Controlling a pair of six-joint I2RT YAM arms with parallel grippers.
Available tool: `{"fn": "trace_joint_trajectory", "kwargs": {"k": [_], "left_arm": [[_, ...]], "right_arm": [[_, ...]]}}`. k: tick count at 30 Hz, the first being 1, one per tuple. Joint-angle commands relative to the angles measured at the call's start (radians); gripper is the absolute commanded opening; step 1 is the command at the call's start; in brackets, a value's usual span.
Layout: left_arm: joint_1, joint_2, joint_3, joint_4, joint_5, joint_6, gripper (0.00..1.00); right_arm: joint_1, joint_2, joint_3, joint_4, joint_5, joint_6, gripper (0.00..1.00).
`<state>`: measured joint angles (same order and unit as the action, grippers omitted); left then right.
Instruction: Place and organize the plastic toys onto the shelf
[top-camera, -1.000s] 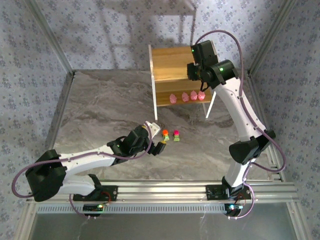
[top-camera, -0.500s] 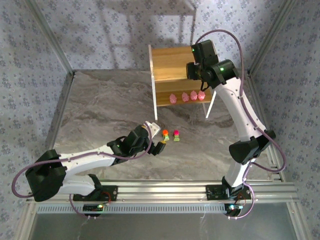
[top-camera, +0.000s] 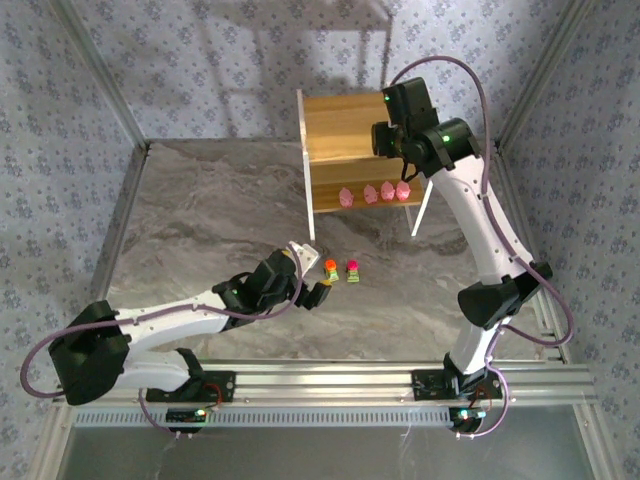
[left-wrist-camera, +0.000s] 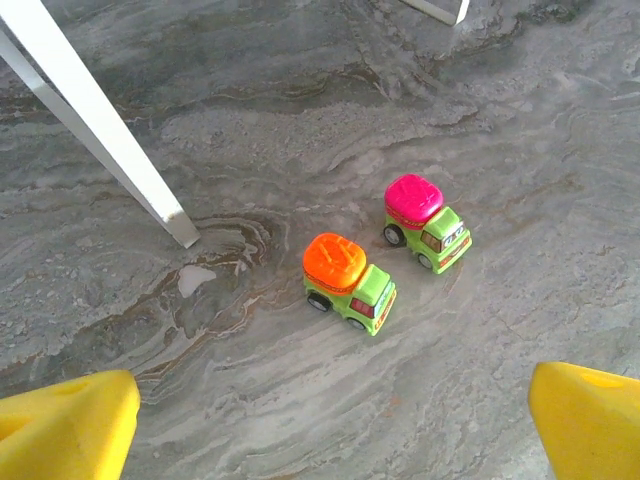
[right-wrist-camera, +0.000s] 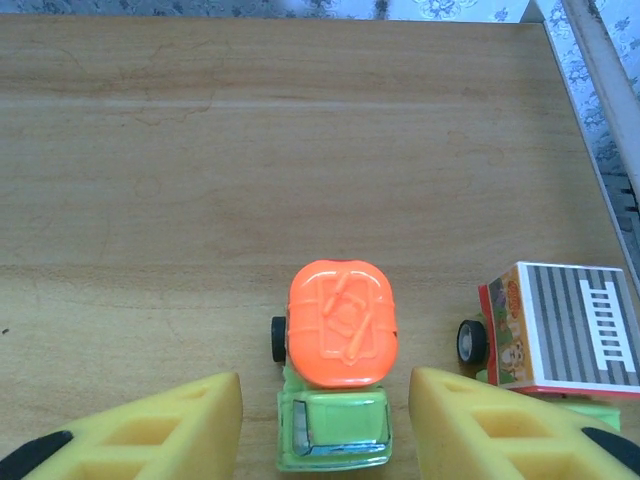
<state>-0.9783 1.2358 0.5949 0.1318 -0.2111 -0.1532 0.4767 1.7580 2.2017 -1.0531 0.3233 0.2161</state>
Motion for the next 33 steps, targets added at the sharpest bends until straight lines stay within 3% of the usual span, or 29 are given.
{"fn": "trace_joint_trajectory", "kwargs": {"k": [1, 17, 33], "left_arm": [[-0.008, -0.025, 0.029, 0.003, -0.026, 0.012, 1.0], [0.004, -0.03, 0.023, 0.002, -0.059, -0.008, 1.0], [0.038, -0.032, 0.023, -0.022, -0.085, -0.044, 1.0]], "right_arm": [[0.012, -0.06, -0.008, -0.017, 0.025, -0.015, 0.5], [0.123, -0.246, -0.267, 0.041, 0.099, 0.036, 0.59], [0.229, -0.363, -0.559, 0.122, 0.117, 0.151, 0.59]]}}
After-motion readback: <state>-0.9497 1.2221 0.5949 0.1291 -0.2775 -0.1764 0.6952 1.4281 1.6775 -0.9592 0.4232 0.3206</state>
